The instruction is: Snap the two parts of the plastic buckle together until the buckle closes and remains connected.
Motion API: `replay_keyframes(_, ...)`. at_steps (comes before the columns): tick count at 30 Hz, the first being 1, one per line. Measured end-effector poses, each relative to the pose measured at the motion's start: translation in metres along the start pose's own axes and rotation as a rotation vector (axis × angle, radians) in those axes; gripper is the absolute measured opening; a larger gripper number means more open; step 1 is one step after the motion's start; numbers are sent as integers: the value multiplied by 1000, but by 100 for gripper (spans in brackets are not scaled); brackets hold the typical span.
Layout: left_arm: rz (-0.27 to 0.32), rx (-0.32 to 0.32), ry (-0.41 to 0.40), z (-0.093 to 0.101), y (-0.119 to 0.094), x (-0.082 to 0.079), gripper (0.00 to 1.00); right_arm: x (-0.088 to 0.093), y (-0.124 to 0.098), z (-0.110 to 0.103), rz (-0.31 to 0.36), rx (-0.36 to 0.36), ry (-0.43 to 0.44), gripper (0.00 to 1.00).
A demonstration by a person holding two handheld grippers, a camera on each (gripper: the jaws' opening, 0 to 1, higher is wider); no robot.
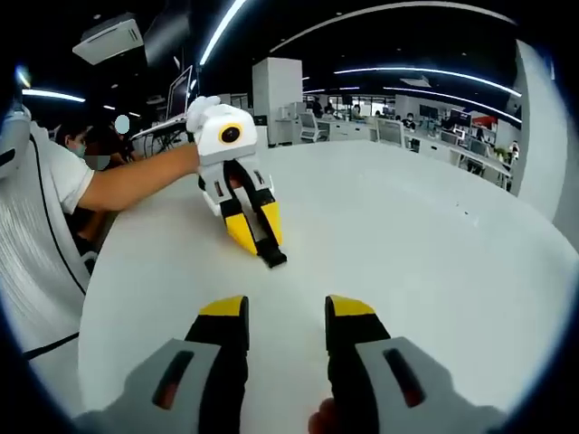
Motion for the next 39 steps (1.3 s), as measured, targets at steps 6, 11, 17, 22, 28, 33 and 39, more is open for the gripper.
replay_keyframes(6, -14, 7, 2, -11, 1, 2, 12, 4, -12, 0, 49, 92, 88, 33)
replay_keyframes(11, -25, 8, 0, -21, 1, 3, 12, 7, -23, 0, 92, 162, 123, 33)
replay_keyframes(17, -18, 9, -16, -33, 2, 5, 12, 10, -33, -4, 141, 203, 157, 33)
replay_keyframes(22, -32, 9, -15, -42, 2, 6, 12, 10, -40, -1, 160, 241, 169, 33)
replay_keyframes(28, -41, 12, -21, -53, 1, 8, 12, 15, -40, 0, 151, 269, 167, 33)
replay_keyframes(33, -39, 17, -21, -55, 1, 9, 12, 19, -35, -3, 147, 264, 173, 33)
replay_keyframes(39, -47, 23, -18, -66, 1, 11, 12, 23, -34, -5, 149, 262, 179, 33)
Point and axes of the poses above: the point that each gripper's makers call its tool centre point, and the gripper's own axes: y roughly forward along the fingers, z roughly to its right, x roughly out of its underside, the point moved 1 cm from there along -y, roughly backward along the fingers, and after that the axes turned 11 degrees about y, right-handed, at the moved point
